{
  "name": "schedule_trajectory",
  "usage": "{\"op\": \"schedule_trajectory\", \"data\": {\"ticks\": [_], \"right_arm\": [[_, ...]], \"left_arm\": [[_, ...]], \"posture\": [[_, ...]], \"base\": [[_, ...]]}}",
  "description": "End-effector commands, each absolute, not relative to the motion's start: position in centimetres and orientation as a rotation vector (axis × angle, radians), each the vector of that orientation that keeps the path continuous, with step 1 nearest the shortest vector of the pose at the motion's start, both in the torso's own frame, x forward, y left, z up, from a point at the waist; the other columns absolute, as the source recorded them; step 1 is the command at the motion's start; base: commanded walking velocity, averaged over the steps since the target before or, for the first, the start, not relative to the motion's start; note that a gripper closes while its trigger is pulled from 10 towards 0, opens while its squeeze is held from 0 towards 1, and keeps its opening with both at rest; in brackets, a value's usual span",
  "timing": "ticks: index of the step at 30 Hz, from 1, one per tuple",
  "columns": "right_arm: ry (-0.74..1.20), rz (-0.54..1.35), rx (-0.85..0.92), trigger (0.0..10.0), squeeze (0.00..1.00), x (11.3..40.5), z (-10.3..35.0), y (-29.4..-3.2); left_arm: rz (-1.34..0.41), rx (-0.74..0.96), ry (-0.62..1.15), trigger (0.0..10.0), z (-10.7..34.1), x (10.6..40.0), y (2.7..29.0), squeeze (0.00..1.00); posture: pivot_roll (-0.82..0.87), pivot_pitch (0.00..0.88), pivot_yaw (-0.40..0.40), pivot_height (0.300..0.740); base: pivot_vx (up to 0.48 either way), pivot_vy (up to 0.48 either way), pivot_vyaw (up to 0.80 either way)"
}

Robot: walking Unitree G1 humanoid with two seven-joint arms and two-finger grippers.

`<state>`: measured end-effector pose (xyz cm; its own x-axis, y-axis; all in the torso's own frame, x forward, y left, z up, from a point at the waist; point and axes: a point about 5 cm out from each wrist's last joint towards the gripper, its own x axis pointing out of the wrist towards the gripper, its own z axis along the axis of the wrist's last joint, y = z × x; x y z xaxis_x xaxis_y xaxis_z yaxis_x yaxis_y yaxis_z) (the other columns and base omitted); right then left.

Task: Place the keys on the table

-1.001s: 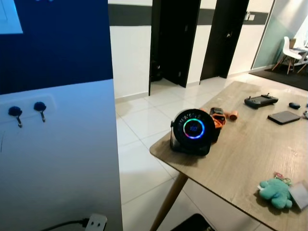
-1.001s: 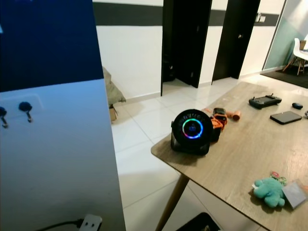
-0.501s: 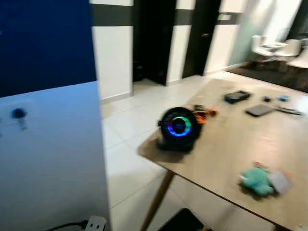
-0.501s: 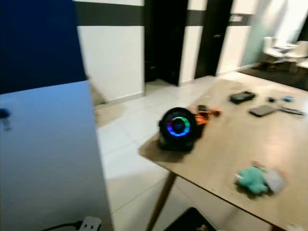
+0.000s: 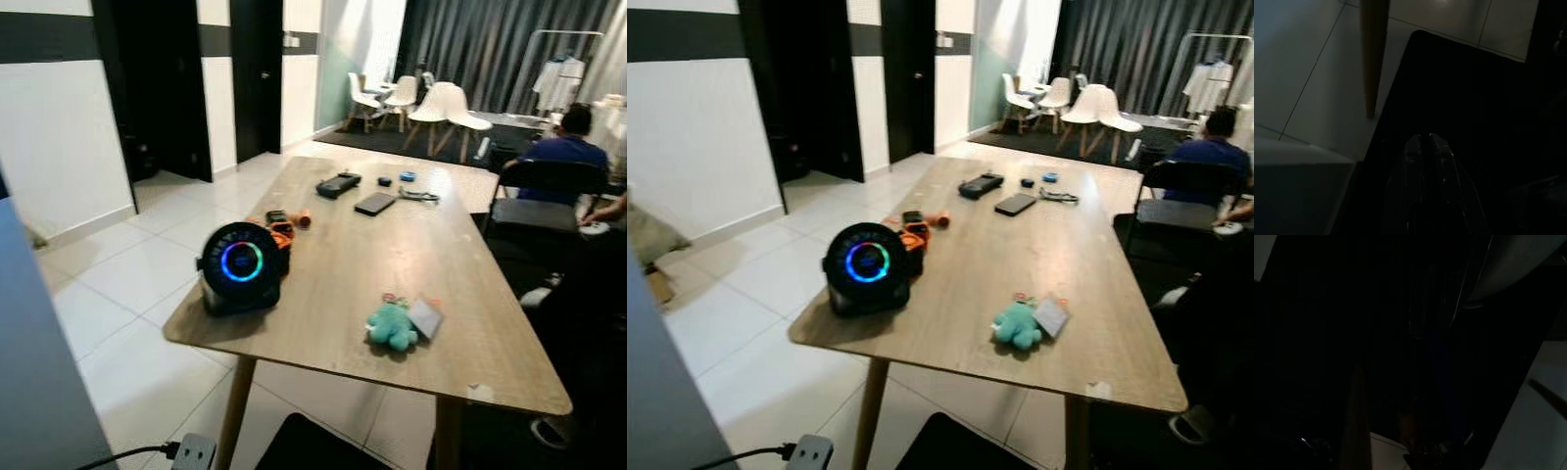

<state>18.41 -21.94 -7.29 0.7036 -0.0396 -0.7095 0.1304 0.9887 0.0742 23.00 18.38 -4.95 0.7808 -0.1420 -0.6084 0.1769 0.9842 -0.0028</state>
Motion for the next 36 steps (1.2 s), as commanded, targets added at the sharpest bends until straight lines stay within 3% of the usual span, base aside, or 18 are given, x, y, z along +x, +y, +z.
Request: {"op": "schedule_trajectory", "data": {"ticks": [1,20,36], "right_arm": [[0.801,-0.097,0.118,10.0,0.0,18.2,-7.5,-21.9],[0.8,-0.094,0.107,10.0,0.0,18.3,-7.4,-22.0],[0.803,-0.072,0.073,10.0,0.0,18.3,-7.3,-22.2]], "left_arm": [[-0.163,0.049,0.665,10.0,-5.3,22.5,18.5,0.0],[-0.143,0.048,0.669,10.0,-5.3,22.6,18.7,0.0],[-0.065,0.008,0.595,10.0,-4.3,23.6,19.3,0.0]], "posture": [[0.03,0.019,-0.012,0.74],[0.03,0.0,-0.02,0.74],[0.02,0.0,-0.026,0.74]], "base": [[0.0,0.0,-0.8],[0.0,0.0,-0.78],[0.0,0.0,0.0]]}}
